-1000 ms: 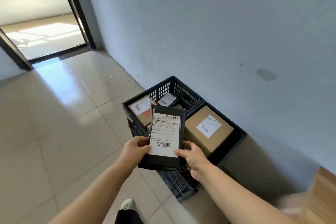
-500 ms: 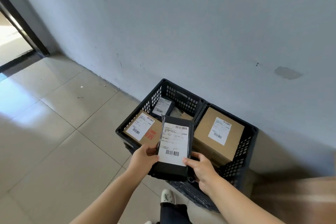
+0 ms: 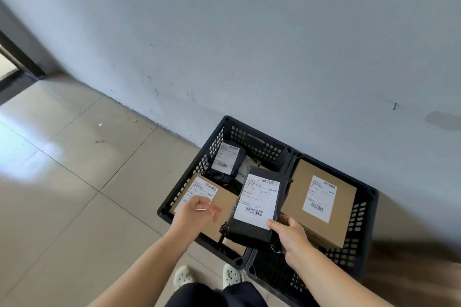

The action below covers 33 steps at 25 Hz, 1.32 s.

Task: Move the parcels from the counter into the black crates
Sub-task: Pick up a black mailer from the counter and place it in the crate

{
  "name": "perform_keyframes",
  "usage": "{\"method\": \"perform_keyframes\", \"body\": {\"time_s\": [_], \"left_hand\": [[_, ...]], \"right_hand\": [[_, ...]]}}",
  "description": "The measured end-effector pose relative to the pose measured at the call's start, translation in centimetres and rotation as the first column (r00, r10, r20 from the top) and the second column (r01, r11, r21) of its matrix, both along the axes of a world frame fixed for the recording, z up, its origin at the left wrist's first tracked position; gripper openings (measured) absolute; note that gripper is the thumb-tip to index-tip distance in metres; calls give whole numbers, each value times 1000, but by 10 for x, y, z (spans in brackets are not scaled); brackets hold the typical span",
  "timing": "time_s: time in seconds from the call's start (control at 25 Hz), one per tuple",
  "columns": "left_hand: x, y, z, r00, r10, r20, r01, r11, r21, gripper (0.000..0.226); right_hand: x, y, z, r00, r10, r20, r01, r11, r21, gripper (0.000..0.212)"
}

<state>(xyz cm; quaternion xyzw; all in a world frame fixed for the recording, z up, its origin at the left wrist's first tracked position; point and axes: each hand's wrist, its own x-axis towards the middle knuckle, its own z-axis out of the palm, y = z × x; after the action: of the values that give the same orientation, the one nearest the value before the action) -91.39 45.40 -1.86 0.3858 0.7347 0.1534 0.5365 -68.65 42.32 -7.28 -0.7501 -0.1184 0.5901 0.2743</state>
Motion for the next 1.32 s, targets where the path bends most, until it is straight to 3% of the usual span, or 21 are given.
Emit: {"method": "perform_keyframes", "body": {"time_s": [0.44, 0.64, 0.84, 1.0, 1.12, 1.32], "left_hand": [[-26, 145, -83, 929, -369, 39, 371, 927, -57, 36], [-25, 200, -138, 873, -482, -68, 484, 875, 9, 36], [6, 249, -206, 738, -632, -234, 652, 758, 9, 42], [29, 256, -257, 622, -759, -191, 755, 646, -111, 54], [37, 255, -292, 602, -784, -154, 771, 620, -145, 70], [38, 251, -329, 546, -829, -121, 819, 559, -127, 78]], "right_hand": [[-50, 104, -37, 974, -210, 90, 215, 975, -61, 40], [-58, 156, -82, 959, -279, 49, 281, 957, -67, 40], [-60, 194, -155, 965, -220, 140, 223, 975, -10, 52], [-70, 207, -211, 947, -229, 227, 242, 970, -28, 58], [-76, 212, -243, 939, -170, 298, 191, 981, -43, 61], [-80, 216, -263, 903, 64, 426, -26, 995, -94, 63]]}}
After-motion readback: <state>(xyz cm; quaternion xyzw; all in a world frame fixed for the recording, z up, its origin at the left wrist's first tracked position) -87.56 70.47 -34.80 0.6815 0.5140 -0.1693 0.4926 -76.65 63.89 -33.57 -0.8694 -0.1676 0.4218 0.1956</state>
